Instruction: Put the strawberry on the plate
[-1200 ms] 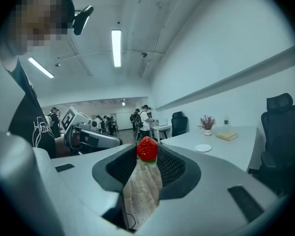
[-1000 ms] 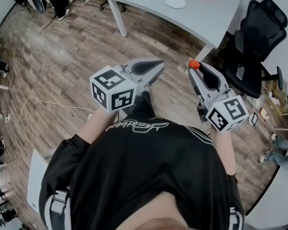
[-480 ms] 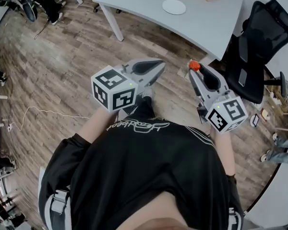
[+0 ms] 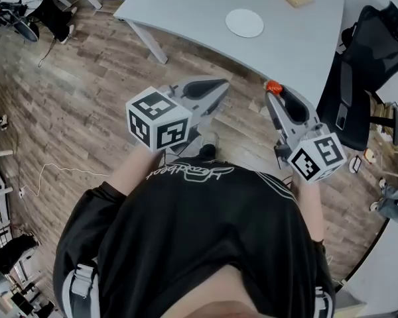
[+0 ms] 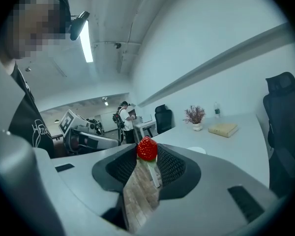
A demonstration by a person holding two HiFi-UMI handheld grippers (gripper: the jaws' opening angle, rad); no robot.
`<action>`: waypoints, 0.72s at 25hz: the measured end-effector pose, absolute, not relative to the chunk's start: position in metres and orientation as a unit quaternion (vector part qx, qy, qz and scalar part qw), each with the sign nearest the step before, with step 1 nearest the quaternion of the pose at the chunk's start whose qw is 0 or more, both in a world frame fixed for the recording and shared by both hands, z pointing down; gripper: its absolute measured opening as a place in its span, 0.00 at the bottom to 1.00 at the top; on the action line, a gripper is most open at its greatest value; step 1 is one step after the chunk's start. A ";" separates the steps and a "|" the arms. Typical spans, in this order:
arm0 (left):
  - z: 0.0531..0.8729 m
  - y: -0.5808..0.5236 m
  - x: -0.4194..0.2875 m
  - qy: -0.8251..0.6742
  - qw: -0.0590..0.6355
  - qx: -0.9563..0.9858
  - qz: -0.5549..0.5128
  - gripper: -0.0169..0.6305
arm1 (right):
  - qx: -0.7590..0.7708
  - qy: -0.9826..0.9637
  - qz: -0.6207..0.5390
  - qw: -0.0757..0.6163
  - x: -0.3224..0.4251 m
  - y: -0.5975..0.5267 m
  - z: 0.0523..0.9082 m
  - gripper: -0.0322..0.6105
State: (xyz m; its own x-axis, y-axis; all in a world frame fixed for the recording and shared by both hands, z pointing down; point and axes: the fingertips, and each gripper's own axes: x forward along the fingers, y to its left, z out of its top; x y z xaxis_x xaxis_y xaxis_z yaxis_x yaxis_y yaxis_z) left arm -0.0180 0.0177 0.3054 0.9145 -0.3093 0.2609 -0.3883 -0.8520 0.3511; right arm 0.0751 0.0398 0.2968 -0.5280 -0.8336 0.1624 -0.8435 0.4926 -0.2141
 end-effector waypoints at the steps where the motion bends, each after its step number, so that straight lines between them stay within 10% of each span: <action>1: 0.307 0.003 -0.021 -0.183 0.204 0.957 0.099 0.04 | 0.489 -0.862 0.133 0.019 0.074 0.026 0.296 0.24; 18: 0.317 -0.126 -0.011 -0.180 0.215 0.954 0.104 0.04 | 0.496 -0.858 0.128 0.036 0.083 -0.100 0.305 0.24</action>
